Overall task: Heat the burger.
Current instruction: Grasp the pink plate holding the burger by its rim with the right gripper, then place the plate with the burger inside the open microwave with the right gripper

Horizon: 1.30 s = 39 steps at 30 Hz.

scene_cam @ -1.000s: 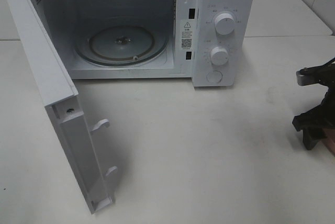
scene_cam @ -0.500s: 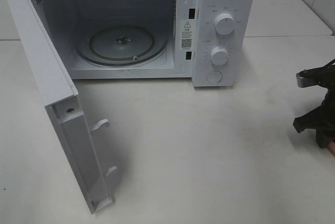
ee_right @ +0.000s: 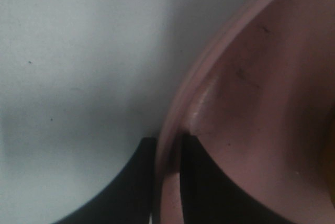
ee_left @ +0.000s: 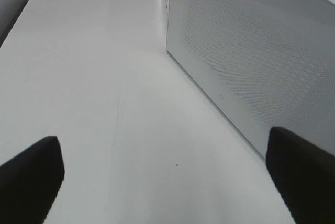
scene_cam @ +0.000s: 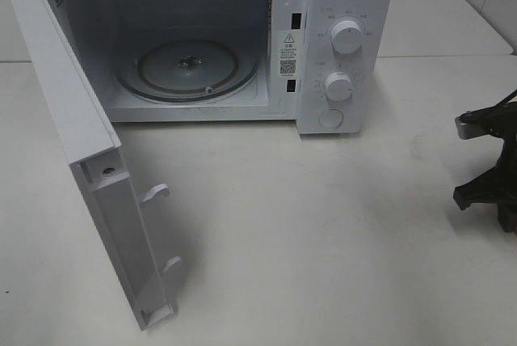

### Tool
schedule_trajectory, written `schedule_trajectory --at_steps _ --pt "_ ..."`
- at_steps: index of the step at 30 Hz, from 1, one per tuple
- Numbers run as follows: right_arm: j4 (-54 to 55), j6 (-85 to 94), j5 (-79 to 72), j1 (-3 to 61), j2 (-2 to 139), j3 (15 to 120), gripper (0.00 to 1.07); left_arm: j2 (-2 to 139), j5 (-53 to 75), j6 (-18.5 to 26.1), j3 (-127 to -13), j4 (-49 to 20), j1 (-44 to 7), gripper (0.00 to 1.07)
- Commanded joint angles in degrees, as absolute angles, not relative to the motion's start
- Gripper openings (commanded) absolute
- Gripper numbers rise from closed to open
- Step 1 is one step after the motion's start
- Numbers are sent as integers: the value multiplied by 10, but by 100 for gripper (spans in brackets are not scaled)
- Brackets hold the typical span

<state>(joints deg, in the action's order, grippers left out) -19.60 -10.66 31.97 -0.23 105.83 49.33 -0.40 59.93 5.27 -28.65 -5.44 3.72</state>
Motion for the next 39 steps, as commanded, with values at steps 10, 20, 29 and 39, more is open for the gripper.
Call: schedule_trajectory --at_steps 10,20,29,39 --pt "-331 -264 408 79 1045 488 0 -17 595 52 -285 -58 34 98" --pt "-387 -320 451 119 1043 488 0 -17 595 52 -285 -58 34 98" --pt "-417 -336 499 166 1009 488 0 -17 595 52 -285 -58 34 98" --pt "-417 -333 520 230 971 468 0 -17 595 52 -285 -58 34 98"
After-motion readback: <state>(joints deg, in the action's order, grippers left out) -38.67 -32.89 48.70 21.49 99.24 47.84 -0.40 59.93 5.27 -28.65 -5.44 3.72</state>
